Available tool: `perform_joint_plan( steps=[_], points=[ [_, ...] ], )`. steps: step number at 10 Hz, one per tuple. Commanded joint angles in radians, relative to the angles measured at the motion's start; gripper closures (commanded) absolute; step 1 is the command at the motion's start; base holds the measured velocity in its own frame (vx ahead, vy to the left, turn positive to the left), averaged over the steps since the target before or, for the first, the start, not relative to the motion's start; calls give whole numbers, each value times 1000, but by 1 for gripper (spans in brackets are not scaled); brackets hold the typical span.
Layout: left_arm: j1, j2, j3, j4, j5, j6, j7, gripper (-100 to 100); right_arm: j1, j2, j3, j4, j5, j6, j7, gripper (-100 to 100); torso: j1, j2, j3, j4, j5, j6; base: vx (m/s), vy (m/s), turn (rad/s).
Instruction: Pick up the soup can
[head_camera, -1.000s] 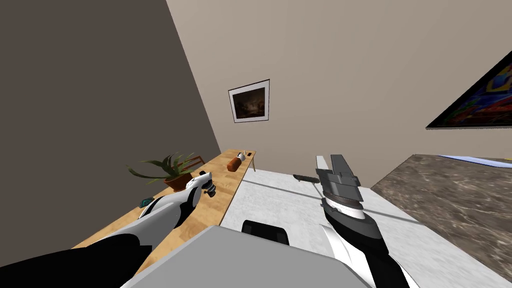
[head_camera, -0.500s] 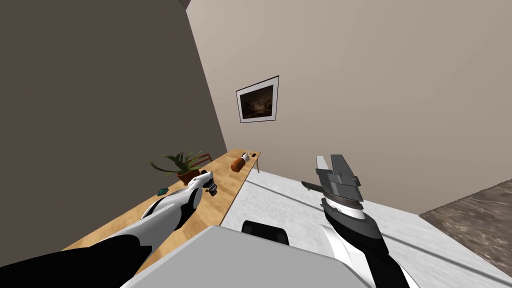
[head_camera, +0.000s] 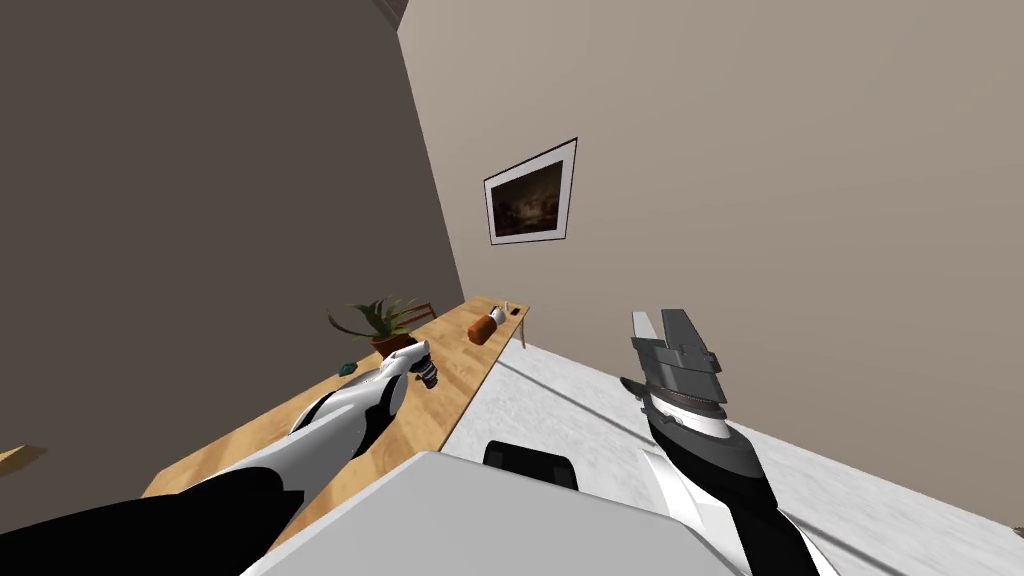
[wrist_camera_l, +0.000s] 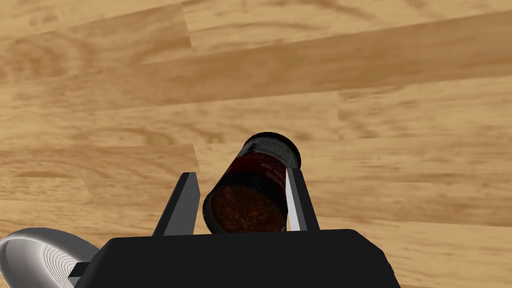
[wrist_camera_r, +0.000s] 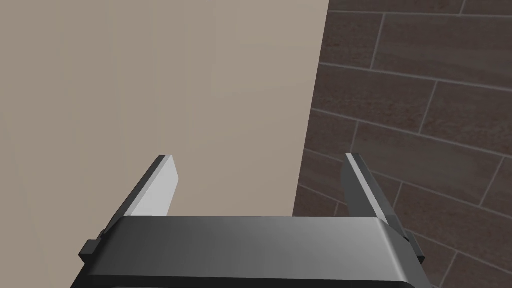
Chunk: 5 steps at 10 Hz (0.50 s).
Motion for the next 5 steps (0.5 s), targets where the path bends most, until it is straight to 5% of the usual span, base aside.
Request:
perform_joint_plan(
  steps=[1, 5],
  points=[
    [2, -12, -9, -32, 11, 22, -40, 100, 0, 0, 0, 0, 0, 0, 0, 0, 0, 0, 0, 0, 0, 0, 75, -41, 281],
    [-2, -31, -27, -74, 32, 53, -121, 100, 0, 0, 0, 0, 0, 0, 0, 0, -3, -2, -1, 0, -1, -1, 97, -70, 278]
  ],
)
